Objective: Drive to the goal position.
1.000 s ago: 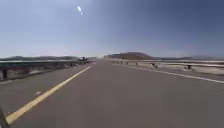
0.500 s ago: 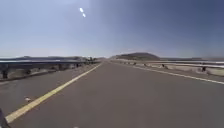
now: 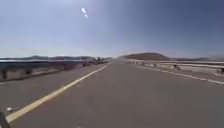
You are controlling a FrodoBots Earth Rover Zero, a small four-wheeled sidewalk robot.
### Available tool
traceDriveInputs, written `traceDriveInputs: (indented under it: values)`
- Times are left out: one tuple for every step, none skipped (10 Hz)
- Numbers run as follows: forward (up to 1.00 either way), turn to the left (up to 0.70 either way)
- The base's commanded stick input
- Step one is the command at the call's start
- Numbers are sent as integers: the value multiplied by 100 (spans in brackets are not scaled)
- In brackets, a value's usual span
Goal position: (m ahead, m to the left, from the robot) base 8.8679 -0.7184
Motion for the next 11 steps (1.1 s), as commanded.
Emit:
traceDriveInputs:
  values:
    - [100, 0]
    - [100, 0]
    - [100, 0]
    - [100, 0]
    - [100, 0]
    - [100, 0]
    - [100, -11]
    - [100, -23]
    - [100, -27]
    - [100, -27]
    - [100, 0]
